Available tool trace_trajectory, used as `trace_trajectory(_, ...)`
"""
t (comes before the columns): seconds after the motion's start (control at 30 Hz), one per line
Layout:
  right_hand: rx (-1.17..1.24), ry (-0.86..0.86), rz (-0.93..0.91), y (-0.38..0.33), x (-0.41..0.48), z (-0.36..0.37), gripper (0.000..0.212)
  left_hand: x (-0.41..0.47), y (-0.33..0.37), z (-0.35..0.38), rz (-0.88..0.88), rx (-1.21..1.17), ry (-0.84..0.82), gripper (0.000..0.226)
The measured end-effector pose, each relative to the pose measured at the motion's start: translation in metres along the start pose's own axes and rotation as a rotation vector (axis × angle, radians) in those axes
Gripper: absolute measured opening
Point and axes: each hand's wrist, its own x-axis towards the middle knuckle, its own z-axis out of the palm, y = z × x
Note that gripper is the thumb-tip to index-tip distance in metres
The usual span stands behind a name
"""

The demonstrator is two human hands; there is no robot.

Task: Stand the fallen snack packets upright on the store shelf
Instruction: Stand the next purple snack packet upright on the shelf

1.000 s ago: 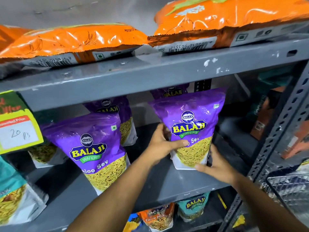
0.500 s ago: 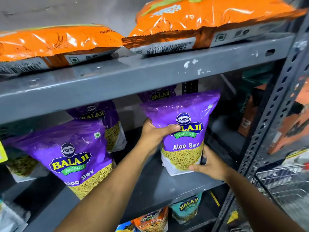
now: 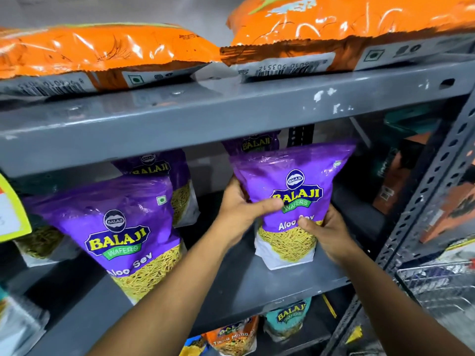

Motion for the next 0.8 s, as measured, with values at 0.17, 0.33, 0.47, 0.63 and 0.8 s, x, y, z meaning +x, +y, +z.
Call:
trace_trajectory(0.17, -0.184, 0.25, -0.101, 0.018, -0.035, 0.007, 0.109, -0.103, -0.039, -0.016, 0.004, 0.252, 0.162, 0.087)
trace_trajectory(0.33, -0.676, 0.223, -0.474, 0.042, -0.101, 0.061, 0.041, -0.203, -0.046, -0.107, 0.131, 0.61, 0.596, 0.07)
trace_trajectory(0.47, -0.702, -0.346, -0.328, 0.058, -0.103, 0.141, 0.06, -0.212, -0.026, -0.201, 0.116, 0.776, 0.738, 0.103)
trace_trajectory(0.63, -0.533, -0.496, -0.051, 0.062, -0.064, 0.211, 0.097, -0.176, -0.008, -0.236, -0.149, 0.347, 0.331, 0.095)
trace_trajectory(0.8, -0.563, -0.346, 0.021, 0.055, -0.049, 0.202, 0.079, -0.162, -0.021, -0.213, -0.17, 0.307, 0.326, 0.076)
